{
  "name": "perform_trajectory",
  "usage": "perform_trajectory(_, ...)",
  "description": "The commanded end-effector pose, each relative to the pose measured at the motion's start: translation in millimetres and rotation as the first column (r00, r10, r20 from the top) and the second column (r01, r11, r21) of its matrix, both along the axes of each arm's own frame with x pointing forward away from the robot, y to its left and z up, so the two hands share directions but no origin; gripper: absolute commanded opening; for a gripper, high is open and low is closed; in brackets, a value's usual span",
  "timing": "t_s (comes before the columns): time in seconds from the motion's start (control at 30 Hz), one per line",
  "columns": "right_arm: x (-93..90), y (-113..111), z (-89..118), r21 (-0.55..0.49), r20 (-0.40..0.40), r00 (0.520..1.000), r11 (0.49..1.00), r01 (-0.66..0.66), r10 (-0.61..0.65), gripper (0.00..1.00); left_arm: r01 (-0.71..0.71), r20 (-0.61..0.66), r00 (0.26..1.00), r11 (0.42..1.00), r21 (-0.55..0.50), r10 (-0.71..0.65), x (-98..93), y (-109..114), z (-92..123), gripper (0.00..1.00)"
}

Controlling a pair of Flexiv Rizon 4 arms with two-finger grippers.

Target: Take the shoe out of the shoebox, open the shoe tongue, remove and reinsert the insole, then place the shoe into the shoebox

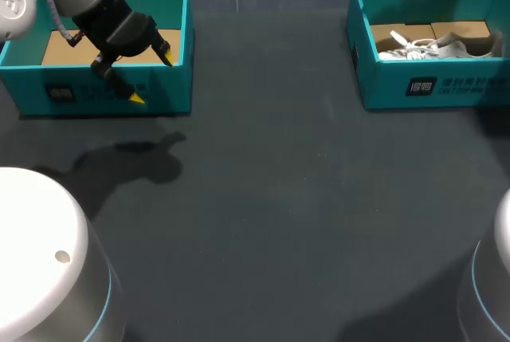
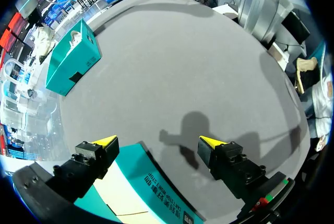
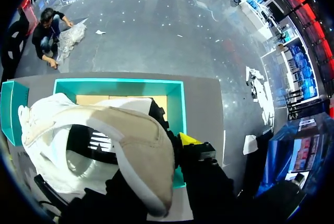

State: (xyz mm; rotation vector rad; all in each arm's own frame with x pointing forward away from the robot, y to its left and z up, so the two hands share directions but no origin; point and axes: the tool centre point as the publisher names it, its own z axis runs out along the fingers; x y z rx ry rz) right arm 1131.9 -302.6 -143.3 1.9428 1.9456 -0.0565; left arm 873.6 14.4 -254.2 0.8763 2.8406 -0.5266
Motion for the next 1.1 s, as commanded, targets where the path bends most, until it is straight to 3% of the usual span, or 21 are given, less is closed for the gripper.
perform_trajectory(0.03,-5.0,-1,2,0.004,0.016,1.0,1.0,-0.005,0.005,0.0,0.0,0.001,1.0,1.0,0.002,0.0,-0.5,0,0,1.0)
perform_trajectory(0.2,-5.0,-1,2,0.004,0.016,1.0,1.0,-0.005,0.005,0.0,0.0,0.001,1.0,1.0,0.002,0.0,-0.5,0,0,1.0)
perform_trajectory(0.4,-2.5,2,-27,0.048,0.028,0.998,0.998,0.05,-0.051,0.0,0.0,0.001,1.0,1.0,0.002,0.0,-0.5,0,0,1.0)
perform_trajectory(0.67,-3.4,5,-48,0.03,0.023,0.998,0.998,0.061,-0.061,0.0,0.0,0.001,1.0,1.0,0.002,0.0,-0.5,0,0,1.0)
perform_trajectory(1.1,-3.4,5,-48,0.03,0.023,0.998,0.998,0.061,-0.061,0.0,0.0,0.001,1.0,1.0,0.002,0.0,-0.5,0,0,1.0)
